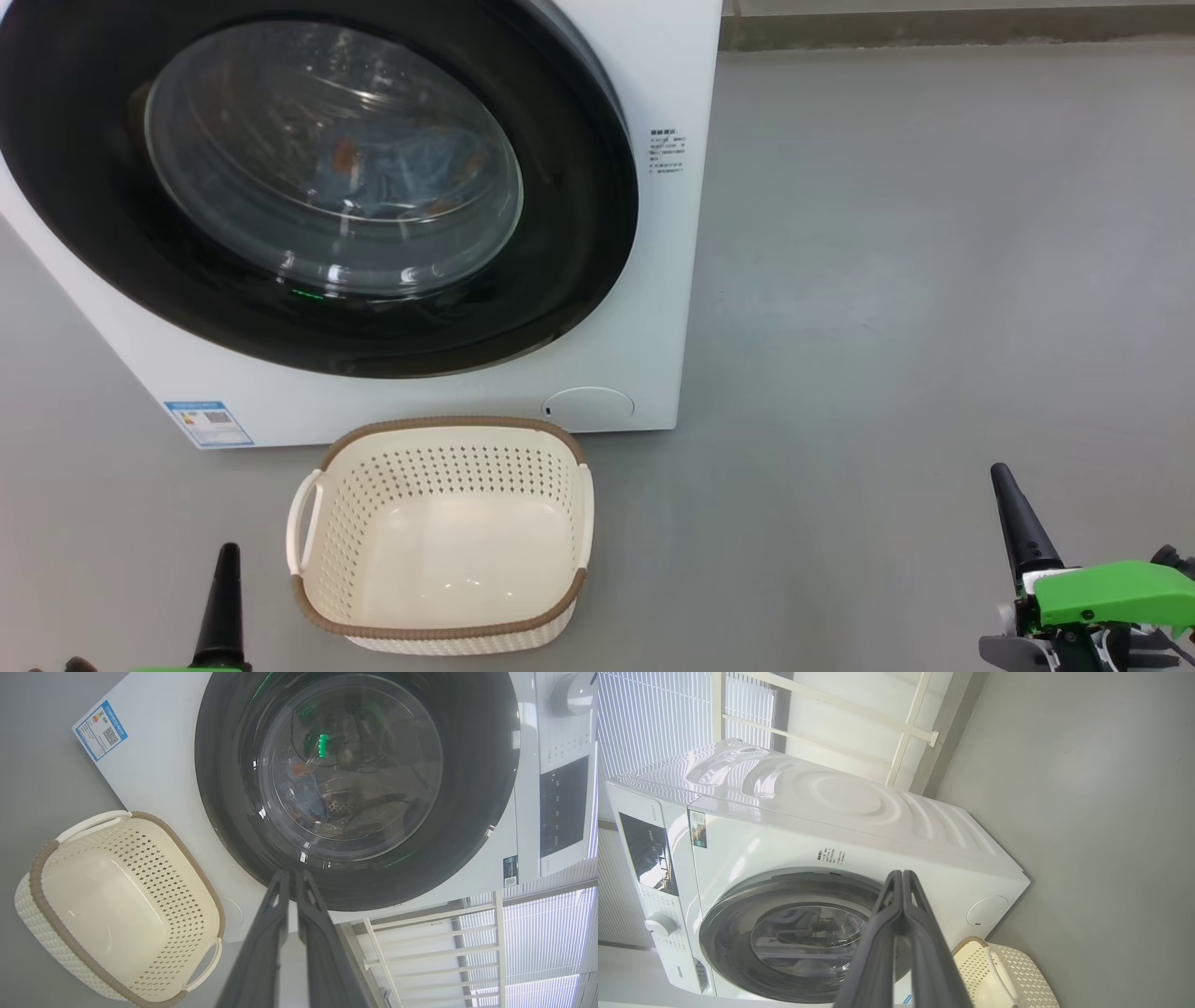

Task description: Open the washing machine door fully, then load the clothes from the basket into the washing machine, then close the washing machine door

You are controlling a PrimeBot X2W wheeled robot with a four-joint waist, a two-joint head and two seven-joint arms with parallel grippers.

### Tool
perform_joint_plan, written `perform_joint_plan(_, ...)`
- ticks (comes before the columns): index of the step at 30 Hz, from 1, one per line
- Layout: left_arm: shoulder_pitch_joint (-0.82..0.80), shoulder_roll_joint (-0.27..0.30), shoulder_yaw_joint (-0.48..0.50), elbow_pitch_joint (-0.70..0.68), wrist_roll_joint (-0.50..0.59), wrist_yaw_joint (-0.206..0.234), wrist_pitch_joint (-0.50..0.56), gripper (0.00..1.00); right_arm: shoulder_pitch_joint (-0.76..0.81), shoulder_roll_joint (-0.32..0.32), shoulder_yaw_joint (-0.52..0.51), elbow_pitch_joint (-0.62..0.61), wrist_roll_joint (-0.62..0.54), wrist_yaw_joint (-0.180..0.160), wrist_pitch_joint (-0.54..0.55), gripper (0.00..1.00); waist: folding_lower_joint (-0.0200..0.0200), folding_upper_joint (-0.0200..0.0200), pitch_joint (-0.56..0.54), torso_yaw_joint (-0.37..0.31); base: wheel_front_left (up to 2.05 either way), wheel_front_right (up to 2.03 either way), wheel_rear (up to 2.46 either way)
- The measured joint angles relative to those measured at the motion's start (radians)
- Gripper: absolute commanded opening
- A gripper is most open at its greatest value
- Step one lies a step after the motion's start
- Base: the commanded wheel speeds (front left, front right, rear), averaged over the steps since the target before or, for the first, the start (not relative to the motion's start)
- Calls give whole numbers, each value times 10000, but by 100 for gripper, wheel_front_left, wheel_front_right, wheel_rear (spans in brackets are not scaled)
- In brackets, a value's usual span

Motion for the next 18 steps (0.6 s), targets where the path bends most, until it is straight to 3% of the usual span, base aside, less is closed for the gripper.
perform_joint_plan(18,-179,-17,-125,-73,-2127,0,510,0,-171,-4,-61,0,1877,-2,506,0,0,0,-98,108,0,0,0)
